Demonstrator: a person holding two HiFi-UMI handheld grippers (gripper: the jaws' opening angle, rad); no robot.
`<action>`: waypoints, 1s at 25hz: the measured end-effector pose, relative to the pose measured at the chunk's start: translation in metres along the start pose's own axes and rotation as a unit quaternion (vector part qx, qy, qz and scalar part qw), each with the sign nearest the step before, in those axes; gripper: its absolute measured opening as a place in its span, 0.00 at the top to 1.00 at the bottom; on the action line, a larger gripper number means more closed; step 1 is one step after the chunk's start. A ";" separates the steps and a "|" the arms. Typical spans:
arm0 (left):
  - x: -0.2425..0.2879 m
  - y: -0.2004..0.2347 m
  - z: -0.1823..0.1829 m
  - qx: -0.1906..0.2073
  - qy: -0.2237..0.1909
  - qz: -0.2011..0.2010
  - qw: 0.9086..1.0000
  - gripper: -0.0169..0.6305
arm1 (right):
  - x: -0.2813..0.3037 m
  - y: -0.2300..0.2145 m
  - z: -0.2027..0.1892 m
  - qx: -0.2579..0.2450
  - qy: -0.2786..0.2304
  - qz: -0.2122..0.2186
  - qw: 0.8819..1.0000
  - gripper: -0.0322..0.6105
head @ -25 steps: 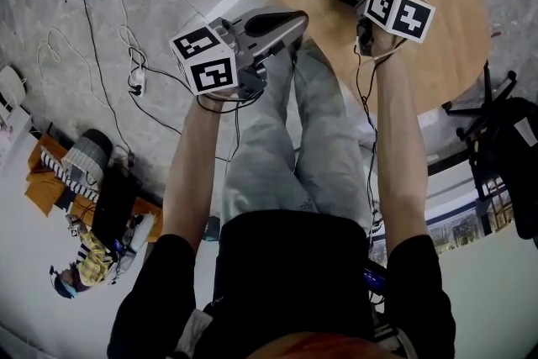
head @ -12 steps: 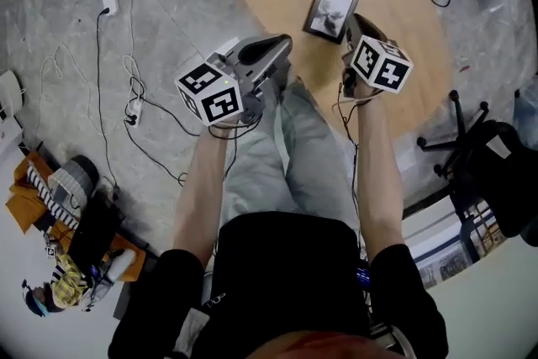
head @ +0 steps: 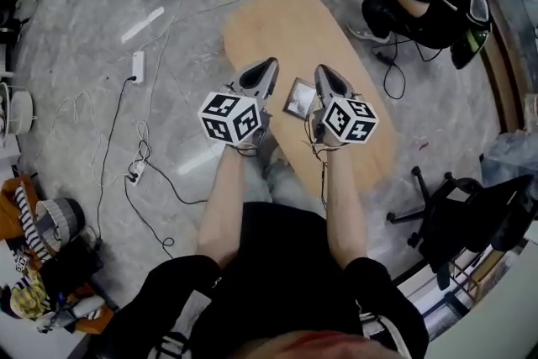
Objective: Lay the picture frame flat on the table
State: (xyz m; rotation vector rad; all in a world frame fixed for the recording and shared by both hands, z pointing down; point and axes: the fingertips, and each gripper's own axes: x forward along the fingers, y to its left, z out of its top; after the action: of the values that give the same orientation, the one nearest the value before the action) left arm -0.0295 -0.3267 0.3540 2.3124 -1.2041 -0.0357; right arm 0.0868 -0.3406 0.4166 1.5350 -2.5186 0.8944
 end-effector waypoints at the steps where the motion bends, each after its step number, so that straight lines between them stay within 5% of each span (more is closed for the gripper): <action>1: -0.007 -0.008 0.014 0.008 -0.014 0.012 1.000 0.96 | -0.008 0.011 0.019 -0.003 -0.019 0.005 1.000 0.93; 9: -0.031 -0.040 0.116 0.100 -0.090 0.092 0.987 0.96 | -0.046 0.082 0.136 -0.073 -0.120 0.008 0.990 0.93; 13: -0.040 -0.047 0.140 0.120 -0.111 0.106 0.981 0.96 | -0.049 0.107 0.148 -0.120 -0.127 0.012 0.984 0.93; 25: -0.052 -0.053 0.158 0.147 -0.128 0.120 0.974 0.96 | -0.062 0.119 0.176 -0.158 -0.158 -0.004 0.975 0.93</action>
State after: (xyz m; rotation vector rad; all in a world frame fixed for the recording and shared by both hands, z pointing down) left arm -0.0615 -0.3320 0.1824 2.4477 -1.7141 -0.0748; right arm 0.0614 -0.3393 0.1968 1.6850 -2.6880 0.2383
